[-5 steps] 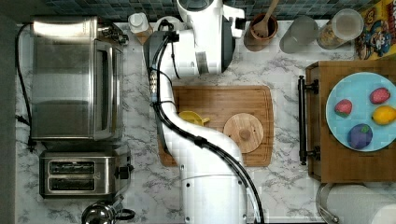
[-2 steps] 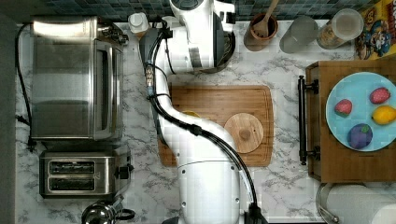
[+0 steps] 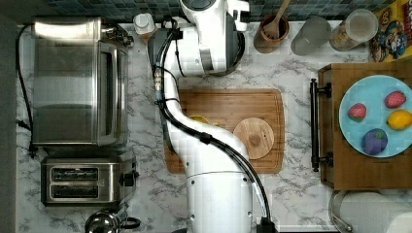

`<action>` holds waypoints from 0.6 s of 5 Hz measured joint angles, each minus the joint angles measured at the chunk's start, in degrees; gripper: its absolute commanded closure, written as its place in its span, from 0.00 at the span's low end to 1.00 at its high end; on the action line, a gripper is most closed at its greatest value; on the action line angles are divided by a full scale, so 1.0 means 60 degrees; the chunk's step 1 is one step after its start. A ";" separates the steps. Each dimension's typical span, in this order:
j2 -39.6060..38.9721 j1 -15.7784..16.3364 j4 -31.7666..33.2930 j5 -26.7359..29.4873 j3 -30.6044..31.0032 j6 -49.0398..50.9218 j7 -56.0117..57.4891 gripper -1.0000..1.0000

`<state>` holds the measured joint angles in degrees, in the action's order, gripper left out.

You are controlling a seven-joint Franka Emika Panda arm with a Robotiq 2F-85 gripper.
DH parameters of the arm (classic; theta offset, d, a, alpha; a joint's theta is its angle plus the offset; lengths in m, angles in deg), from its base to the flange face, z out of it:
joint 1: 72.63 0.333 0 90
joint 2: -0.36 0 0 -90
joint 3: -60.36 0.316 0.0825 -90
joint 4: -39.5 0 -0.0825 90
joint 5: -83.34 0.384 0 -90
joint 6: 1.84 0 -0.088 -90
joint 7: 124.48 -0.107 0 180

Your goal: Get a tea bag.

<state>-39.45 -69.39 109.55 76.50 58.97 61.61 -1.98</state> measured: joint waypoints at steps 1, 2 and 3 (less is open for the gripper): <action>0.0154 -0.0067 0.0056 0.0001 0.0053 0.0198 0.0000 1.00; 0.0601 -0.0148 0.0438 0.0199 0.0167 0.0308 0.0020 1.00; 0.1324 -0.0163 0.1110 0.0209 0.0185 0.0289 0.0075 1.00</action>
<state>-31.50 -70.37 116.21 77.76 60.09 63.34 -1.54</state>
